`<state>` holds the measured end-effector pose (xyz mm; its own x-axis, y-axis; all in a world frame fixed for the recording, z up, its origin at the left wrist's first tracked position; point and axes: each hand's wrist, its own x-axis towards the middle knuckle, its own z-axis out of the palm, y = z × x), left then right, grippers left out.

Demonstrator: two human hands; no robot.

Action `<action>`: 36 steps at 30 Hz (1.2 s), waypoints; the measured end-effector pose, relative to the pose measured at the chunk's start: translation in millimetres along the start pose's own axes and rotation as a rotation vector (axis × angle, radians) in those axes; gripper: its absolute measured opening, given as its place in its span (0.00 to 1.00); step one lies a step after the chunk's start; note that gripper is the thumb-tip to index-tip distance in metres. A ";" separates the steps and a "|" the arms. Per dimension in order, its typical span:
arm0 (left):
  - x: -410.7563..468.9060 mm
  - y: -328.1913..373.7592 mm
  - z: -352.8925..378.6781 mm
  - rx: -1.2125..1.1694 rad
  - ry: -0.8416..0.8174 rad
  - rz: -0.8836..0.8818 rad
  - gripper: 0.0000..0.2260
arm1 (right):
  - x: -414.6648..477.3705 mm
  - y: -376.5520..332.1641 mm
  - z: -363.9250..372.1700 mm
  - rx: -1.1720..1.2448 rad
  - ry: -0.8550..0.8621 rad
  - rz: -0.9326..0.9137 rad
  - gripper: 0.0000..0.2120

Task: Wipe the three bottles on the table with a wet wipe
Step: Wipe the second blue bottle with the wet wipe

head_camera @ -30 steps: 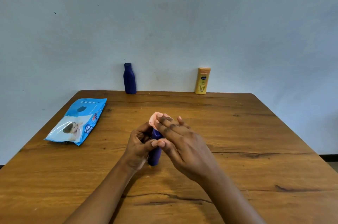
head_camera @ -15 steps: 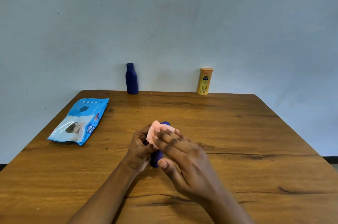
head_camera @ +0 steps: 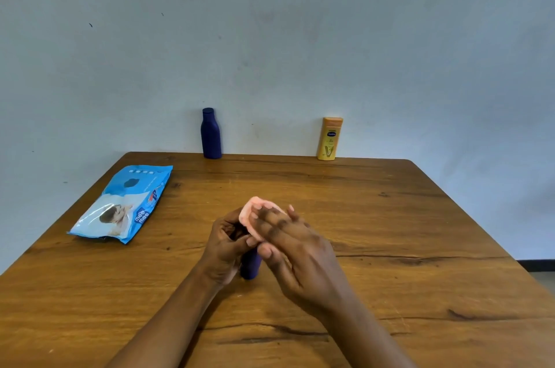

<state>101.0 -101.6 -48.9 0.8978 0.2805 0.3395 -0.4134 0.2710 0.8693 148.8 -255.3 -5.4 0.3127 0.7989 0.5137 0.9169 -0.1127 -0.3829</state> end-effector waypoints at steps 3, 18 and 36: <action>0.0 0.6 2.3 0.007 0.023 0.010 0.25 | 17.7 3.4 -1.0 0.016 -0.006 0.069 0.34; 0.4 -1.3 1.6 0.008 0.037 0.008 0.29 | 12.7 -1.6 7.2 0.017 0.064 0.114 0.34; -0.4 -0.7 -1.2 -0.036 -0.004 -0.019 0.27 | -8.9 2.4 16.9 0.010 0.126 -0.033 0.25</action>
<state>100.7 -100.8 -50.1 0.9060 0.2714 0.3249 -0.4017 0.3091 0.8620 144.0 -252.7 -23.9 0.3119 0.7214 0.6183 0.9248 -0.0813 -0.3716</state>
